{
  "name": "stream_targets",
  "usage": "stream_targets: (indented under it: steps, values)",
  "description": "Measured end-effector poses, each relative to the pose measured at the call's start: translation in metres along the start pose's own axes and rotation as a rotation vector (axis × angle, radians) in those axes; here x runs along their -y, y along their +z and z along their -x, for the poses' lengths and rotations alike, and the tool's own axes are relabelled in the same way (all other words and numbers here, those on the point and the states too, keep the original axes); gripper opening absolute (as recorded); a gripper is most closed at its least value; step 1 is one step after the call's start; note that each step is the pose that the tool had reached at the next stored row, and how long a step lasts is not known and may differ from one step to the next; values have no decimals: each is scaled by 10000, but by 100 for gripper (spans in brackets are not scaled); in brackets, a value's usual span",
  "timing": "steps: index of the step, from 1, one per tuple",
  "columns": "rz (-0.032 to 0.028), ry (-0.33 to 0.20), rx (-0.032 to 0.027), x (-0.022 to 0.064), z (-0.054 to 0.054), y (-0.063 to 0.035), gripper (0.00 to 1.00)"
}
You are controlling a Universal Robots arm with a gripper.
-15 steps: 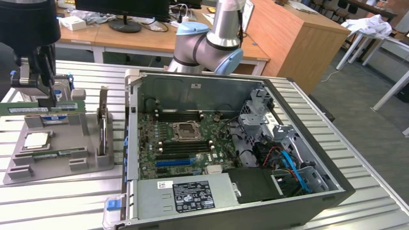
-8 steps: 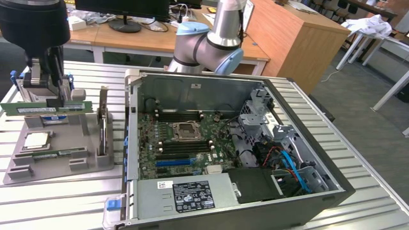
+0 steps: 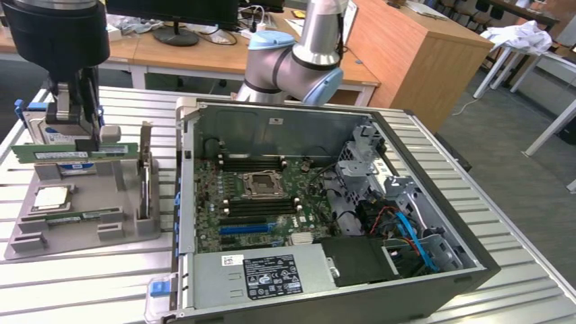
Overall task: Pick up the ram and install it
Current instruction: 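Pick up the ram and move it above insertion slot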
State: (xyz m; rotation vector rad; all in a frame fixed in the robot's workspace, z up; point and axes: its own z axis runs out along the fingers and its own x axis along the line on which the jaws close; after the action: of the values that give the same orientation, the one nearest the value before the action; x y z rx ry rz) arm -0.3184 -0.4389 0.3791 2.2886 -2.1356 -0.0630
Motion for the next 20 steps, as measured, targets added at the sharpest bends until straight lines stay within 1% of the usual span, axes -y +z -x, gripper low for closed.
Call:
stream_targets:
  steps: [20]
  values:
    - [-1,0,0,248,-17,-9,12]
